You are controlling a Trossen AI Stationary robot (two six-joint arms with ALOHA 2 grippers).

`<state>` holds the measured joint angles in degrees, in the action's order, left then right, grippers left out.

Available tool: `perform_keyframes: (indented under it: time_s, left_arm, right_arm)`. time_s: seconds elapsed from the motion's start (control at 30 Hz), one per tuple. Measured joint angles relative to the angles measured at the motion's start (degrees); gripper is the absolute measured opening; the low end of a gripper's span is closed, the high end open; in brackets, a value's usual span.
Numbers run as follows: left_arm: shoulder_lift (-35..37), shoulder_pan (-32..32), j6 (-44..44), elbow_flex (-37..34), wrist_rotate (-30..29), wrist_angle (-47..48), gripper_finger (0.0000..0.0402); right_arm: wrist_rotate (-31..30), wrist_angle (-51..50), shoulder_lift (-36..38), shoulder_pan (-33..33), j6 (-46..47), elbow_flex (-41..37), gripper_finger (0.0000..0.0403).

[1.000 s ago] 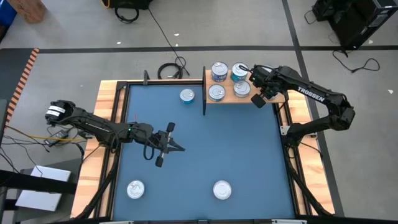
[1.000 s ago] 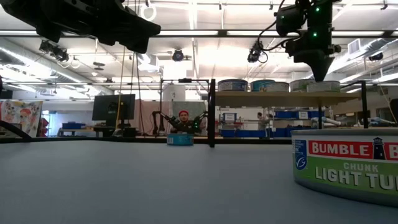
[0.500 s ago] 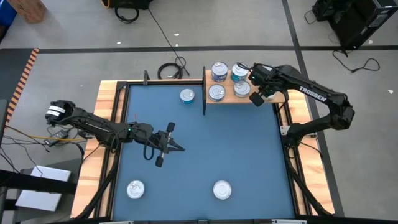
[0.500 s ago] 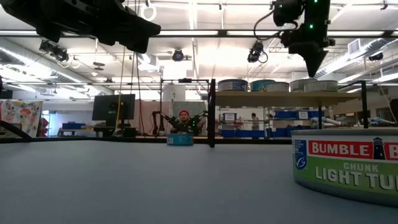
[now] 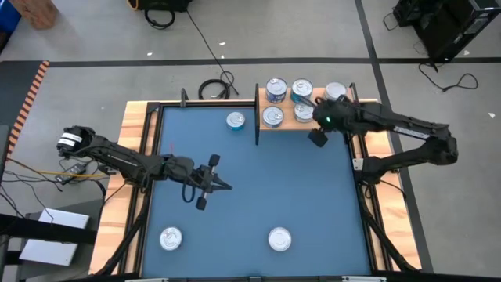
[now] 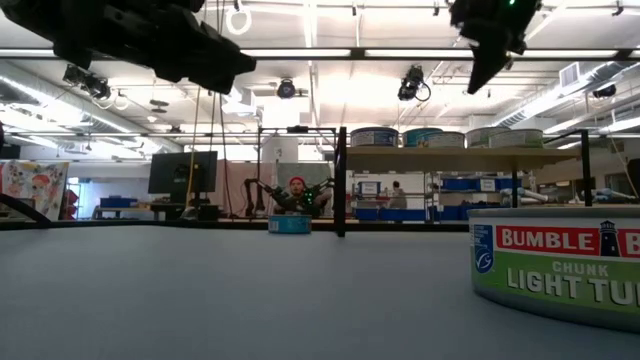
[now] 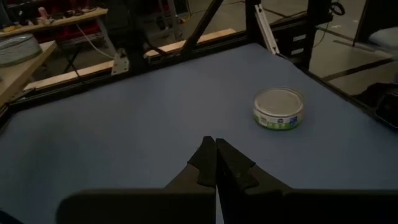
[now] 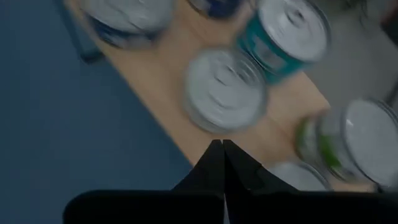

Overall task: Stack canned seafood by type on shelf
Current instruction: Stack the blue tuna can on top of the blue tuna can on the shelf

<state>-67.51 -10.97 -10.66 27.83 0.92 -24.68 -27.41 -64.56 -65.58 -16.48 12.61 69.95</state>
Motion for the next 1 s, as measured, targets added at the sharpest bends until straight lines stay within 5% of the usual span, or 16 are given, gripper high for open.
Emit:
perform_keyframes:
  time_s: [0.17, 0.5, 0.7, 1.0]
  left_arm:
    - [0.38, -2.37, -1.13, 3.65, -1.31, 10.04, 0.0002]
    - [0.28, -12.28, 11.86, 22.35, -1.93, 54.41, 0.0002]
    - [0.2, -19.7, 27.08, 23.36, 4.87, 61.95, 0.0002]
    - [-0.19, -27.64, 43.9, 20.44, 2.3, 63.94, 0.0032]
  right_arm:
    - [-3.25, 6.95, 3.89, 10.77, 2.39, -5.94, 0.0002]
    - [-11.39, 21.92, 3.2, 28.94, 5.05, -14.87, 0.0003]
    - [-12.24, 28.51, 0.02, 35.12, 5.82, -16.24, 0.0007]
    - [-15.59, 32.26, -4.12, 40.47, 6.79, -16.24, 0.0012]
